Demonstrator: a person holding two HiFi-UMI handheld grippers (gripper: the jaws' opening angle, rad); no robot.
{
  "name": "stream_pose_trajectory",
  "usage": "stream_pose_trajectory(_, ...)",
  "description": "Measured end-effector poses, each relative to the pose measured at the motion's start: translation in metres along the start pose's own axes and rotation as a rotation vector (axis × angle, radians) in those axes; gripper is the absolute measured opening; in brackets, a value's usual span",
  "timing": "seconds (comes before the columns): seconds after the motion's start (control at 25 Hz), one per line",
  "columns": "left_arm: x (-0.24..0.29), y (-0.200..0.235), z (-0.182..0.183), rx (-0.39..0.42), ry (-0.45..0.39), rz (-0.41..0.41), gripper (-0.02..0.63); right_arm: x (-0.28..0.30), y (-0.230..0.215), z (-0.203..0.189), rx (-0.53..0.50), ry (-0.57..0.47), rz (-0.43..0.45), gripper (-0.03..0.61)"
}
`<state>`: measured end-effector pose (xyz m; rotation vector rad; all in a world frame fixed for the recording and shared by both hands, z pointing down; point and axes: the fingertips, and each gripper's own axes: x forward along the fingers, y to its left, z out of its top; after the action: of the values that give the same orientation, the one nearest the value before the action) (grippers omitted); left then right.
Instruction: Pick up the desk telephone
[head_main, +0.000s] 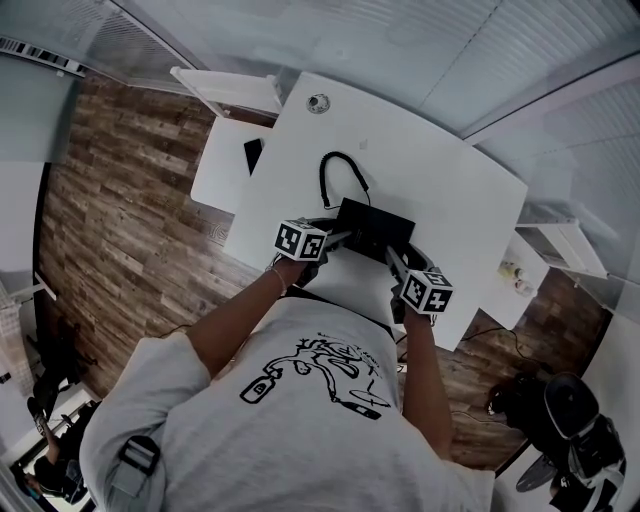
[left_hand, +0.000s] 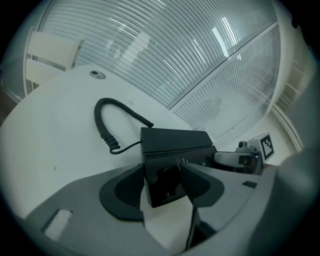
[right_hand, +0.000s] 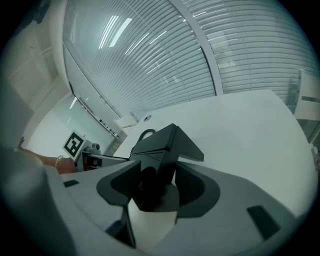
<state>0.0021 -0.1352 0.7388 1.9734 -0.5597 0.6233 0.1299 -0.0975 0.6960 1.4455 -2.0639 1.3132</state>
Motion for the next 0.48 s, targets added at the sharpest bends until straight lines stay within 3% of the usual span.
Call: stream_pose_trajectory(0.48, -0.033, -0.030, 0.031, 0.027, -0.054, 0.005, 0.222, -0.030, 0.027, 0.035, -0.035, -0.059, 0.013, 0.209)
